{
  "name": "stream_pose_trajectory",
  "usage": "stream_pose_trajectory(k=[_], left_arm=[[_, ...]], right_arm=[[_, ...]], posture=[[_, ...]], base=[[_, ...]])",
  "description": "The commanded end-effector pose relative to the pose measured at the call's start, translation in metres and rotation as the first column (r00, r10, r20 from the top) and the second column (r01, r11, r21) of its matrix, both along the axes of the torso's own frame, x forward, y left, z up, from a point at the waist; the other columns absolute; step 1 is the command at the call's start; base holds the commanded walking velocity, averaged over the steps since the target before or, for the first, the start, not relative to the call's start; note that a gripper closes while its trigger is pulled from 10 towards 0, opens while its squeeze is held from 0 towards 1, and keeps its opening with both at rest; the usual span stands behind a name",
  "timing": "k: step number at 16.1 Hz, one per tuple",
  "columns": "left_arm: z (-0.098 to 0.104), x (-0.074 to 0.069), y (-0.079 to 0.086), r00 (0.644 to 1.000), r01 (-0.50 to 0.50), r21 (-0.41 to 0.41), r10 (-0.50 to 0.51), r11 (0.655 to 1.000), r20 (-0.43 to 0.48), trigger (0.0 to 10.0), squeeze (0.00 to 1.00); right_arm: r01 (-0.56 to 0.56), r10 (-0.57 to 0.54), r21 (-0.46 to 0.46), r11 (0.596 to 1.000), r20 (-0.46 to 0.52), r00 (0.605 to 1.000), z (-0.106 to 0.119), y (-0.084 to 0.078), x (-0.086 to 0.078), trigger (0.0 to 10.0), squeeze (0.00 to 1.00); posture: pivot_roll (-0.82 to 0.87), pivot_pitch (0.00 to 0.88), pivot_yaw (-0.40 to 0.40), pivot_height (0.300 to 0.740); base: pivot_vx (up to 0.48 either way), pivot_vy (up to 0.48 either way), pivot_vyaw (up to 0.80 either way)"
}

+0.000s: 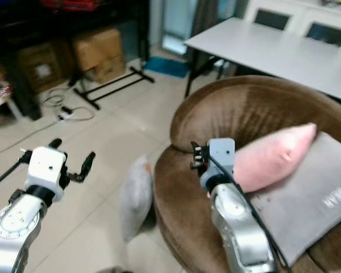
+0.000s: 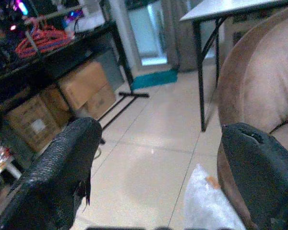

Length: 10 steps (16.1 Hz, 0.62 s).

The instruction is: Move the pillow to the sofa from floor

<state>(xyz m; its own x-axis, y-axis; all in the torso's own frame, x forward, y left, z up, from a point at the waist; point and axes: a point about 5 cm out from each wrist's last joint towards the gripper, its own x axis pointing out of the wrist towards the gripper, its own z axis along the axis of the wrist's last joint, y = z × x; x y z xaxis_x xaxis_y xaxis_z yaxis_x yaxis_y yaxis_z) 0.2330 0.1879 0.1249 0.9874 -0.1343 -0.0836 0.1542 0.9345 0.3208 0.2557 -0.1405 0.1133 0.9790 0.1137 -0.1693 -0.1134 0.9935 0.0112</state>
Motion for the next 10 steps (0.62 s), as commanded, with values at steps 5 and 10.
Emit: stream_pose_trajectory(k=[5, 10], left_arm=[[-0.0029, -0.0047, -0.0033, 1.0, -0.017, 0.0, 0.017, 1.0, -0.005, 10.0, 0.0], [0.001, -0.0042, 0.001, 0.998, -0.063, -0.064, 0.065, 0.996, 0.023, 10.0, 0.01]], right_arm=[[0.027, -0.026, 0.003, 1.0, -0.062, 0.998, -0.006, -0.0095, 0.0018, 10.0, 0.0], [-0.037, 0.036, -0.014, 0.999, -0.06, 0.998, -0.0013, -0.0024, 0.0023, 10.0, 0.0]], posture=[[0.04, 0.0, -0.047, 0.74], [0.03, 0.0, -0.064, 0.74]], base=[[0.0, 0.409, 0.0], [0.0, 0.077, 0.0]])
